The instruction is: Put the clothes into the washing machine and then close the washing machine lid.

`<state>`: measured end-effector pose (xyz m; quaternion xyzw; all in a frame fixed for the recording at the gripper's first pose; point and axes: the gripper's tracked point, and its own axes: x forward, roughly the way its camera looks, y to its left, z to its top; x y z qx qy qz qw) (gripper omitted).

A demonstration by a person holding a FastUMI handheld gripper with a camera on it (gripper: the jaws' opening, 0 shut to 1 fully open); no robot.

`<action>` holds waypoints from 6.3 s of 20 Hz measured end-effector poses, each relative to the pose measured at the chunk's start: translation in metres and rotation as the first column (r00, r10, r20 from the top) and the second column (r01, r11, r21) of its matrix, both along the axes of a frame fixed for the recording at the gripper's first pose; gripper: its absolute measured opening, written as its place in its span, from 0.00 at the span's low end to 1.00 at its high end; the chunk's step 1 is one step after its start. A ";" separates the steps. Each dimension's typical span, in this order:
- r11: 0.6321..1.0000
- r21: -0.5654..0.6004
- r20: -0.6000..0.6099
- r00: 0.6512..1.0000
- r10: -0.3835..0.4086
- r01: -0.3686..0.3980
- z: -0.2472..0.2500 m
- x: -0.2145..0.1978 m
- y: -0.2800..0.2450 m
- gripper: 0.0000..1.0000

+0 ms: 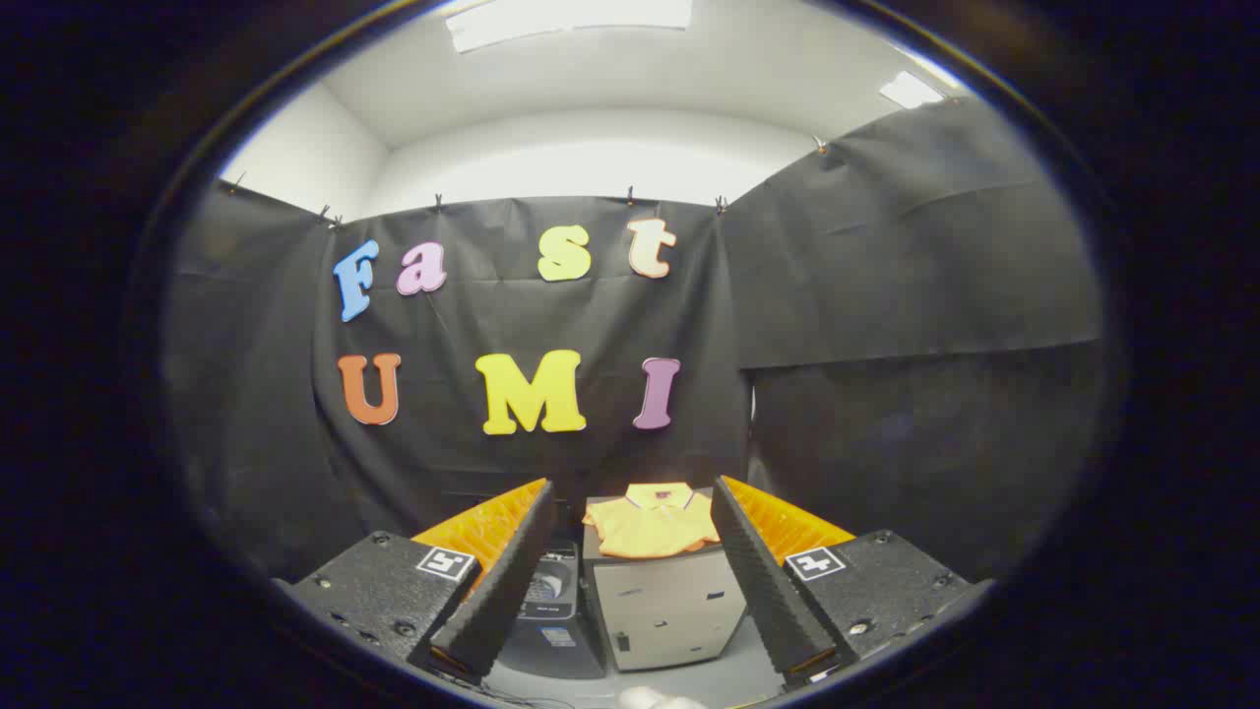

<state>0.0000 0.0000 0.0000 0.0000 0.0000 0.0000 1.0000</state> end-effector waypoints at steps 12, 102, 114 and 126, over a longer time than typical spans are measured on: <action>0.999 -0.034 -0.009 1.000 -0.009 0.009 0.005 0.021 -0.003 1.00; 0.985 0.103 -0.685 0.708 0.170 -0.137 -0.153 0.507 0.034 0.05; 0.947 0.179 -0.650 0.691 0.316 -0.265 -0.138 0.489 0.203 0.05; 0.929 0.209 -0.722 0.592 0.358 -0.307 -0.222 0.484 0.316 0.05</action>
